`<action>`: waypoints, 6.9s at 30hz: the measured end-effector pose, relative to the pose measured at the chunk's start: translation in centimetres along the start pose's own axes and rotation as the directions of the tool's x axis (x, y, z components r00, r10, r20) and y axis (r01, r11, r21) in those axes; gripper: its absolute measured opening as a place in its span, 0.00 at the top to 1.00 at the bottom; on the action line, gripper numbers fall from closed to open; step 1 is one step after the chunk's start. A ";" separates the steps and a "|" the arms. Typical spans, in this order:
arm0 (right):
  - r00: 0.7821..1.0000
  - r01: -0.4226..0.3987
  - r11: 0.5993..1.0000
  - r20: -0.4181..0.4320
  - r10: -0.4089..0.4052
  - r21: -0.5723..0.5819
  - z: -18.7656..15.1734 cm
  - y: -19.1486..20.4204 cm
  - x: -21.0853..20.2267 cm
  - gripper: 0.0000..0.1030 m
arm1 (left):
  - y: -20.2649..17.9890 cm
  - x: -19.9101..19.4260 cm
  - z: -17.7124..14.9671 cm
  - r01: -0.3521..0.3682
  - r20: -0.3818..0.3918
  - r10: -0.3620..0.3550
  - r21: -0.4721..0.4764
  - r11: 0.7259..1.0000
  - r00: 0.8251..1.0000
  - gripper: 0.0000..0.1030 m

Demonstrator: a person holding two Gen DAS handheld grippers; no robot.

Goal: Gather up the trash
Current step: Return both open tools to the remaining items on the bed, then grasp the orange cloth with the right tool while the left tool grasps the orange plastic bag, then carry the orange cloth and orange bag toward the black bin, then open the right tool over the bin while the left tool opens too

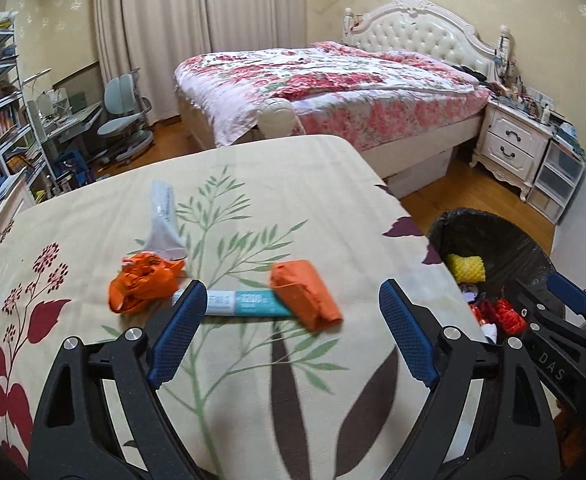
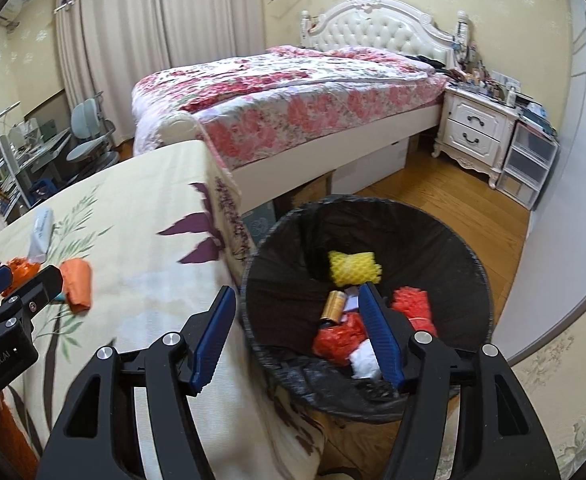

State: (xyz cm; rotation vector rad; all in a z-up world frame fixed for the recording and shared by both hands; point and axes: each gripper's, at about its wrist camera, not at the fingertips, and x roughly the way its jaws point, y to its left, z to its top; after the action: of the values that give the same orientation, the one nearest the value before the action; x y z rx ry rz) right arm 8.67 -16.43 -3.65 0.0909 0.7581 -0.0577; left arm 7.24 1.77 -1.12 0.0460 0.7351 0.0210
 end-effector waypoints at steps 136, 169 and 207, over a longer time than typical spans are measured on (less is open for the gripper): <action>0.999 0.039 0.999 -0.030 -0.039 0.018 -2.2 -3.9 -2.8 0.68 | -6.7 -1.3 -3.4 0.177 -0.065 -0.171 0.089 0.980 0.983 0.57; 0.989 0.143 0.979 -0.061 -0.136 0.146 0.9 -10.6 3.5 0.68 | -15.4 5.6 1.1 0.182 -0.107 -0.164 0.185 0.966 0.981 0.57; 0.983 0.181 0.977 -0.019 -0.180 0.114 0.2 -8.9 1.4 0.39 | -10.9 3.5 0.9 0.112 -0.067 -0.104 0.133 0.985 0.992 0.16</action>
State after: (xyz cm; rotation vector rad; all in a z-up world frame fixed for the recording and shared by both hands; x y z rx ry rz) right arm 9.09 -25.29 -5.00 0.1315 0.7698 -0.2747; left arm 10.51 -9.04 -3.35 0.1363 0.7972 -0.1321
